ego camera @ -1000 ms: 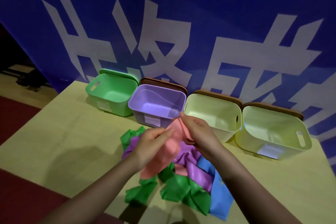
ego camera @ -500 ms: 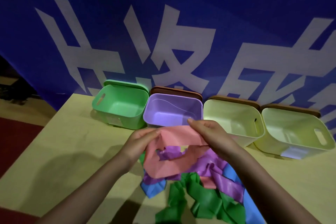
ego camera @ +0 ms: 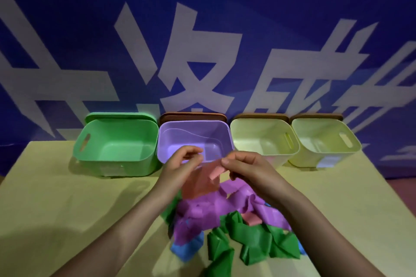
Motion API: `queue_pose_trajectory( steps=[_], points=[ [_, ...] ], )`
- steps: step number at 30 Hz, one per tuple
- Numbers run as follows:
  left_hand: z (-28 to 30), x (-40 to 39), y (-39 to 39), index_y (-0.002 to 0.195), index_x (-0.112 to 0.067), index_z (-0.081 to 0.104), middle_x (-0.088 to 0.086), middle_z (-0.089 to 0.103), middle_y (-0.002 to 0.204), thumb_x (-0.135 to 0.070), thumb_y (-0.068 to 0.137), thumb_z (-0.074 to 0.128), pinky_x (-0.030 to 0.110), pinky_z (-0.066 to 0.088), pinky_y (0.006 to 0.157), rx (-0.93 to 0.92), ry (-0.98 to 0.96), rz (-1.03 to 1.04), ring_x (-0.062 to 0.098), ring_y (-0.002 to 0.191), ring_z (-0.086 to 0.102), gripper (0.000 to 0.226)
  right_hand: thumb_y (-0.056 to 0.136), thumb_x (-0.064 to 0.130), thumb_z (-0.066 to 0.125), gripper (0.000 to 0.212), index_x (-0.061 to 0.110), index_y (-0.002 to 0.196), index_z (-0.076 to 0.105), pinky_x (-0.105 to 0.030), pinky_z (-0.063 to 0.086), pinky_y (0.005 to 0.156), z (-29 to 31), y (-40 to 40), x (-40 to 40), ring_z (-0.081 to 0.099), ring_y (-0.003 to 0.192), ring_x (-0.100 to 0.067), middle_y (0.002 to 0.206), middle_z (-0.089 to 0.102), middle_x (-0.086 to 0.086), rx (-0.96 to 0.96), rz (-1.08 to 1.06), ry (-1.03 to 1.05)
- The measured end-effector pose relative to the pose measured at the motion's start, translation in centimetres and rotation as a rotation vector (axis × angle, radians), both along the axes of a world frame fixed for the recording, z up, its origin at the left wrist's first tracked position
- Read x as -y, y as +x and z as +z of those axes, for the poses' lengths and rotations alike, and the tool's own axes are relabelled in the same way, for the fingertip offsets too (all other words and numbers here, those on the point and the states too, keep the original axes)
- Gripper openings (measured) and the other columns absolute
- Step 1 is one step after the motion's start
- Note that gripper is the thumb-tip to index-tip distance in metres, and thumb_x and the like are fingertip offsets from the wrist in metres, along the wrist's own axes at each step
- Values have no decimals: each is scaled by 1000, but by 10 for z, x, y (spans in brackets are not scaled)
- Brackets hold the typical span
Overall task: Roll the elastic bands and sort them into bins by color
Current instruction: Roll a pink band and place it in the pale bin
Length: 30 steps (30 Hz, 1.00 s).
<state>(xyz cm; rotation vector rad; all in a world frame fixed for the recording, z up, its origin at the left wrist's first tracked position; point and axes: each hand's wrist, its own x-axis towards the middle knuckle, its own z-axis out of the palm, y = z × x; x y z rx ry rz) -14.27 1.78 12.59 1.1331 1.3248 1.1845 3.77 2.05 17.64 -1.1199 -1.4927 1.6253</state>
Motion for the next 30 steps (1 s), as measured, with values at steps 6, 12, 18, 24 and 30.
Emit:
queue_pose_trajectory(
  steps=[6, 12, 18, 24, 30],
  points=[
    [0, 21, 15, 86, -14, 63, -10, 66, 83, -34, 85, 58, 24, 48, 80, 70, 167, -40, 4, 83, 61, 21, 76, 24, 76, 13, 20, 64, 71, -28, 41, 83, -8, -1, 4, 56, 84, -12, 84, 57, -1, 68, -241, 180],
    [11, 33, 15, 100, -23, 65, -13, 69, 95, -41, 79, 64, 20, 49, 78, 6, 256, -82, 6, 88, 64, 28, 76, 28, 66, 29, 3, 90, 72, -32, 49, 81, -10, -6, 8, 64, 83, -22, 92, 70, -17, -14, -135, 170],
    [21, 31, 16, 83, -35, 66, -17, 65, 76, -42, 79, 57, 19, 46, 69, -96, 332, 21, -1, 73, 58, 12, 80, 13, 65, 12, 1, 79, 68, -17, 43, 62, 0, -7, 10, 52, 61, -4, 63, 59, 6, -101, -134, 198],
    [27, 32, 37, 91, -37, 63, -16, 68, 85, -42, 73, 58, 17, 48, 74, -117, 339, 56, 5, 82, 63, 19, 87, -1, 61, 19, 9, 72, 68, -18, 42, 64, 7, 16, -2, 51, 59, -5, 58, 59, 8, -86, -95, 191],
    [31, 25, 56, 86, -28, 65, -16, 67, 80, -23, 80, 64, 21, 48, 71, -124, 312, 91, 2, 75, 60, 8, 85, 1, 65, 13, 9, 78, 71, -22, 43, 66, 5, 34, -6, 55, 63, -5, 64, 65, 6, -124, -76, 181]
  ],
)
